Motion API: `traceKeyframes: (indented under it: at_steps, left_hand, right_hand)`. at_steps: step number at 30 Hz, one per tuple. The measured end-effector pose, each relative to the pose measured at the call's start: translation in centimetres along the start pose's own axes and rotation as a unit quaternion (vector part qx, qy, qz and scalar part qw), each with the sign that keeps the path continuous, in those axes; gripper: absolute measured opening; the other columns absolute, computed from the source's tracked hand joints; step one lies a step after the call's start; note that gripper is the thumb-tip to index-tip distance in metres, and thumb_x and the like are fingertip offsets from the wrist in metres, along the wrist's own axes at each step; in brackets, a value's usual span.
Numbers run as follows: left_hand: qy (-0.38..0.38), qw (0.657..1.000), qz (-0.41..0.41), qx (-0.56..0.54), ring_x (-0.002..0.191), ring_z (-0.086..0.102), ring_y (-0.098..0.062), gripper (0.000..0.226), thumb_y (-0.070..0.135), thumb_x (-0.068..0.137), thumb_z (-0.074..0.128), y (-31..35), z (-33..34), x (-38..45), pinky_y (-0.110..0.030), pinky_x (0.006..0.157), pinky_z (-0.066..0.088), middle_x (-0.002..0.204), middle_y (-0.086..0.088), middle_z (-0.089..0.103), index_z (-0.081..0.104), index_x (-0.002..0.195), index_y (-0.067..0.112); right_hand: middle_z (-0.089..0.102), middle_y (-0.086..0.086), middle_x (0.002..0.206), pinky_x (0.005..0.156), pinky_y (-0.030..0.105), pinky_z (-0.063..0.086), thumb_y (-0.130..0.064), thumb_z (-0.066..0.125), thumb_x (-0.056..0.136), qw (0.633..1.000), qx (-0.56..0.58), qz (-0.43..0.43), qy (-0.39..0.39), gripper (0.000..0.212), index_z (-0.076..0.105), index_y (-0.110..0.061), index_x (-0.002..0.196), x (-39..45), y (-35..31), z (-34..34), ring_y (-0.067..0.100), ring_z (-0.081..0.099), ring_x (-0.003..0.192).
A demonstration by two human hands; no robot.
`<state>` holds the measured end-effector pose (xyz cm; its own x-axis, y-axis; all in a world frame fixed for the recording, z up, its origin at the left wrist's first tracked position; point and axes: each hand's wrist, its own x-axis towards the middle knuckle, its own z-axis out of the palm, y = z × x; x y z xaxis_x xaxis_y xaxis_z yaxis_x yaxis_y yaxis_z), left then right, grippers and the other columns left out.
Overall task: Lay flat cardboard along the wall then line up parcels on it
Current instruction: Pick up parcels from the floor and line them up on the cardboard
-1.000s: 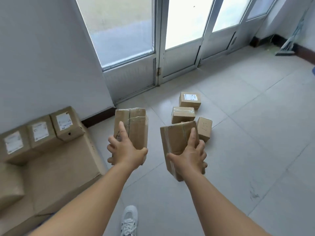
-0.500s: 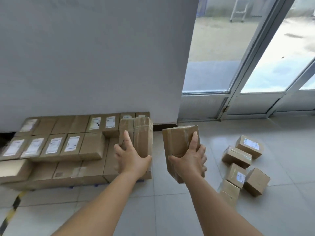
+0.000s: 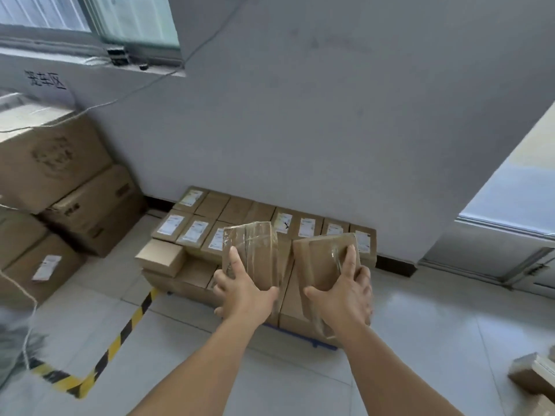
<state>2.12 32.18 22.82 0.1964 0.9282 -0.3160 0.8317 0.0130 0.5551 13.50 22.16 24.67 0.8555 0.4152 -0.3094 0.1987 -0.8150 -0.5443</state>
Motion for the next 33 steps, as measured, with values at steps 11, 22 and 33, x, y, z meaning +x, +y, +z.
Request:
traceKeyframes:
  at_steps: [11, 22, 33]
  left_hand:
    - [0.038, 0.993, -0.091, -0.06, 0.133, 0.019, -0.034, 0.123, 0.041, 0.072, 0.076, -8.9, -8.7, 9.9, -0.057, 0.1, 0.04, 0.148, -0.011, -0.001, -0.026, 0.141, 0.043]
    - [0.03, 0.98, -0.184, -0.064, 0.127, 0.022, -0.034, 0.125, 0.042, 0.07, 0.078, -10.5, -7.0, 21.3, -0.056, 0.098, 0.041, 0.143, -0.011, 0.004, -0.025, 0.142, 0.042]
    - [-0.009, 0.953, -0.292, -0.082, 0.123, 0.024, -0.034, 0.125, 0.041, 0.068, 0.078, -12.5, 1.2, 32.7, -0.054, 0.097, 0.042, 0.139, -0.011, 0.009, -0.021, 0.145, 0.036]
  right_hand:
    - [-0.002, 0.007, 0.16, 0.113, 0.054, 0.022, -0.045, 0.075, 0.074, 0.996, -0.025, -0.078, -0.038, 0.118, -0.021, -0.046, 0.144, -1.2, -12.6, 10.0, 0.032, 0.011, 0.145]
    - [-0.001, 0.001, 0.157, 0.113, 0.053, 0.024, -0.046, 0.076, 0.071, 0.989, -0.065, -0.093, -0.09, 0.119, -0.019, -0.05, 0.142, 8.5, -17.6, 18.4, 0.029, 0.014, 0.144]
    - [0.001, -0.001, 0.155, 0.109, 0.049, 0.027, -0.049, 0.076, 0.07, 0.97, -0.155, -0.113, -0.149, 0.117, -0.019, -0.052, 0.139, 20.6, -18.8, 28.5, 0.027, 0.017, 0.142]
